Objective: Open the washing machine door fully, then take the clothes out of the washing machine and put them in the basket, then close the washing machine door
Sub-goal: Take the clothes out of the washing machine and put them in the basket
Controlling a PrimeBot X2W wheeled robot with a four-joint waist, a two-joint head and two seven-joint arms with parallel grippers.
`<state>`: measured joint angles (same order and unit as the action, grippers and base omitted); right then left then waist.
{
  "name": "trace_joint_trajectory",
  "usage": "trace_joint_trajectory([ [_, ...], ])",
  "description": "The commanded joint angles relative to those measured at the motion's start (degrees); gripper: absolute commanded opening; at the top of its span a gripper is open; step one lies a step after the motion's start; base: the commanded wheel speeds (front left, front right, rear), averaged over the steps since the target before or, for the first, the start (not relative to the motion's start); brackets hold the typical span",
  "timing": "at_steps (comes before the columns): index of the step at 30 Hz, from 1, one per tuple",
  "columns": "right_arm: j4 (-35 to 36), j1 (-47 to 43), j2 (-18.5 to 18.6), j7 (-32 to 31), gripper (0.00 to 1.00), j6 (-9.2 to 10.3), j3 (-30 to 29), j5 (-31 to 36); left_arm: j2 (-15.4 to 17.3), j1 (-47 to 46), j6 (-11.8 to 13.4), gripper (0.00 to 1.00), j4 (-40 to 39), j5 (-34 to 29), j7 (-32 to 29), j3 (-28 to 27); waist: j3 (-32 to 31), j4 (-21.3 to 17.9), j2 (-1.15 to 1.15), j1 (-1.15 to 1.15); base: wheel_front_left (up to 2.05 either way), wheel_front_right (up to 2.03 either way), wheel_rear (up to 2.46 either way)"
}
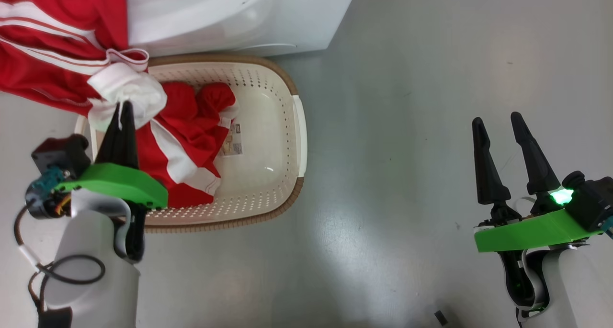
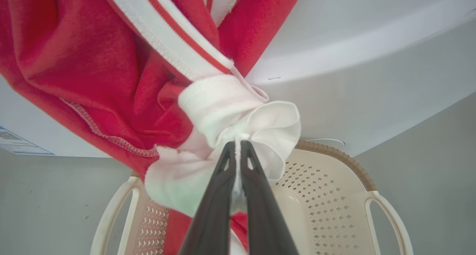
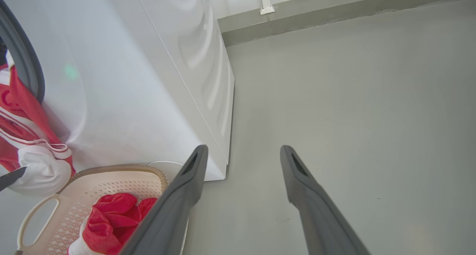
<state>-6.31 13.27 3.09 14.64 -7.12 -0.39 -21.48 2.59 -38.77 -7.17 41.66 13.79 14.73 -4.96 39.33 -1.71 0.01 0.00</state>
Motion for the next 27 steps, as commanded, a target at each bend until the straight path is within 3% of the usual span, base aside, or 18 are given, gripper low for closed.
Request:
trace_joint_trajectory([
  [1,1.47,-0.32,-0.13,0.36,1.0,-0.36,1.52,0.82,2.09,0.17,-0.32,0.11,-0.29,-0.8,0.27,-1.65,0.6,-0.09,-0.01,0.0,0.0,0.0,0.0],
  [3,1.48,-0.12,-0.14,0.36,1.0,-0.36,1.61,0.88,2.24,-0.82,-0.32,0.2,0.96,-1.09,0.27,-2.08,0.92,-0.21,-0.01,0.0,0.0,0.0,0.0],
  [5,1.43,0.08,-0.15,0.36,1.0,-0.36,1.68,0.91,2.25,-1.5,-0.32,0.39,1.76,-1.15,0.27,-3.07,1.12,-0.34,-0.01,0.0,0.0,0.0,0.0],
  [6,1.37,0.2,-0.16,0.36,1.0,-0.36,1.64,0.94,2.17,-1.83,-0.32,0.83,1.98,-1.39,0.27,-3.82,1.17,-0.4,-0.01,0.0,0.0,0.0,0.0],
  [7,1.35,0.22,-0.16,0.36,1.0,-0.36,1.58,0.94,2.09,-1.84,-0.32,1.0,2.01,-1.52,0.27,-4.01,1.14,-0.38,-0.01,0.0,0.0,0.0,0.0],
  [18,1.1,1.48,-0.19,0.36,1.0,-0.36,0.63,1.26,0.74,-1.32,-0.32,1.0,-1.08,-1.06,0.27,-4.95,1.22,1.44,-0.01,0.0,0.0,0.0,0.0],
  [27,0.92,0.92,0.31,0.36,1.0,-0.36,0.35,1.54,0.33,2.47,-0.32,1.0,-8.74,-0.84,0.27,-3.82,-0.82,2.69,-0.01,0.0,0.0,0.0,0.0],
])
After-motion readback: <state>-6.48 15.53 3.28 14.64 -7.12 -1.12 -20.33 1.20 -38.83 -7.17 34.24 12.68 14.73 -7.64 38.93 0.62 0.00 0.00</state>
